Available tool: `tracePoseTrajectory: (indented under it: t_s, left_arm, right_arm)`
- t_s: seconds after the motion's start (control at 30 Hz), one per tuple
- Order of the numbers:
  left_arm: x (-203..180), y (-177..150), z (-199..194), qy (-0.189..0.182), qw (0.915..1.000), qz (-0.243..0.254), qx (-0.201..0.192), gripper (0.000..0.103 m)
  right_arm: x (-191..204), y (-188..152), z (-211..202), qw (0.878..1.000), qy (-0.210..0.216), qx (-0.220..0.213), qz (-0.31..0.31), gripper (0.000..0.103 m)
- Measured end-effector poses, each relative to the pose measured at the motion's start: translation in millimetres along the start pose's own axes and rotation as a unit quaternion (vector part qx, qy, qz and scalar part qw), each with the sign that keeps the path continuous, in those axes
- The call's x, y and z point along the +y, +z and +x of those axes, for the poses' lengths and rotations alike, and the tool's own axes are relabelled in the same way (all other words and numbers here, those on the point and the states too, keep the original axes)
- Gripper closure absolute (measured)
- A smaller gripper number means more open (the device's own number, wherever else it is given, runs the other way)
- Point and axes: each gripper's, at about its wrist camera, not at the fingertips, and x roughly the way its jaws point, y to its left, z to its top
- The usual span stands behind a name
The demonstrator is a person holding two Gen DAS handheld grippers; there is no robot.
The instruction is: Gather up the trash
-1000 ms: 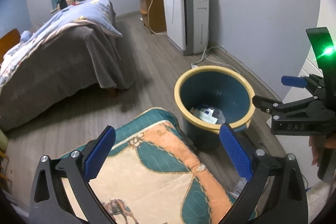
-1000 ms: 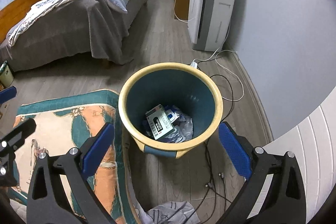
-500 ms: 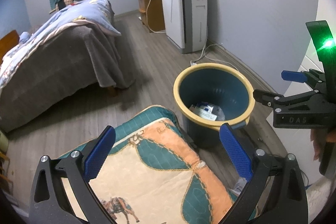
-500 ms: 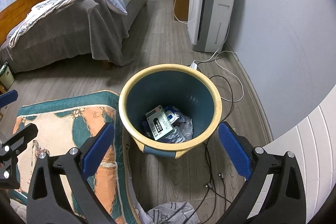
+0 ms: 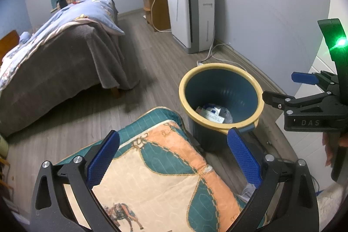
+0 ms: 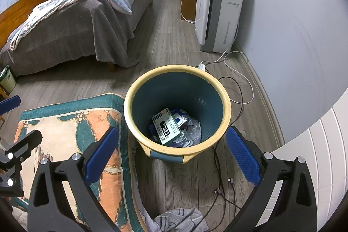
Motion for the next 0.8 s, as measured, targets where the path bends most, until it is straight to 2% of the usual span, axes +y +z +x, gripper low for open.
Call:
tracePoseTrajectory:
  t_s: [0.8]
  left_arm:
    - [6.0,-4.6,2.3,-0.004,1.0,0.002,0.003,0.005]
  right_arm:
    - [1.5,-0.9,-0.2,1.0,0.0,0.001,0.0,0.005]
